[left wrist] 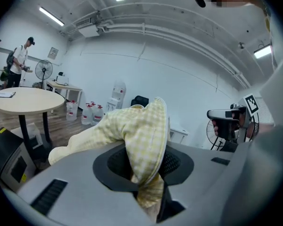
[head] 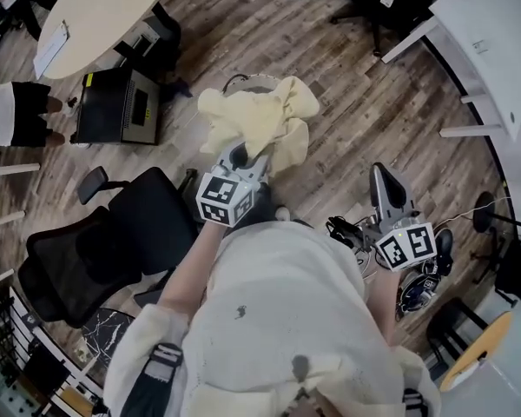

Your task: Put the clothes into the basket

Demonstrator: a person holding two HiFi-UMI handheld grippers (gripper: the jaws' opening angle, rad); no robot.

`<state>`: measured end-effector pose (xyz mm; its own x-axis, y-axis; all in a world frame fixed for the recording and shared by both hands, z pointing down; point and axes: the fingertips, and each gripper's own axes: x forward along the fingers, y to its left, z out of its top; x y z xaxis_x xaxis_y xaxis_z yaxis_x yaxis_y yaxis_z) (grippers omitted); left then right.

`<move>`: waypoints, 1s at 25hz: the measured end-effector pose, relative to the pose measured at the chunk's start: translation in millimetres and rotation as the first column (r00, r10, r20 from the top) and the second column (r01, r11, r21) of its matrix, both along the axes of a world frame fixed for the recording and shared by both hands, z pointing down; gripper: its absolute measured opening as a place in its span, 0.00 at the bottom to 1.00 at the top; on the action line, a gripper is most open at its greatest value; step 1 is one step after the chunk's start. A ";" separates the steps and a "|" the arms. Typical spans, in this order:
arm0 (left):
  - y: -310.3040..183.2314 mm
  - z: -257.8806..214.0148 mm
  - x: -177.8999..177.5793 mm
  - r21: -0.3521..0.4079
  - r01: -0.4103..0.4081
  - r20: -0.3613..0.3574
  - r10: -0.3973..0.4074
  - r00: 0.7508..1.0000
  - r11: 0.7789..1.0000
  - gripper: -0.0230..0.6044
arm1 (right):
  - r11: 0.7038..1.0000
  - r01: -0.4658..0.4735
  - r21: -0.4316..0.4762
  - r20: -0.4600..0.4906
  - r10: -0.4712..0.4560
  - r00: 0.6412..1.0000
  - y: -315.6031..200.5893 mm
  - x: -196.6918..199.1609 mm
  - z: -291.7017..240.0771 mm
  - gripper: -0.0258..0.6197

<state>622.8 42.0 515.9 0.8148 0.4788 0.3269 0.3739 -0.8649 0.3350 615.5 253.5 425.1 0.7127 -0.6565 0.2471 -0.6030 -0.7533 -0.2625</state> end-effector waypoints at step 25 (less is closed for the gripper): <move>-13.8 223.1 150.0 0.091 -0.300 0.354 0.251 0.901 0.950 0.24 | 0.961 -0.262 -0.090 0.033 0.265 0.964 -20.5 94.0 28.9 0.05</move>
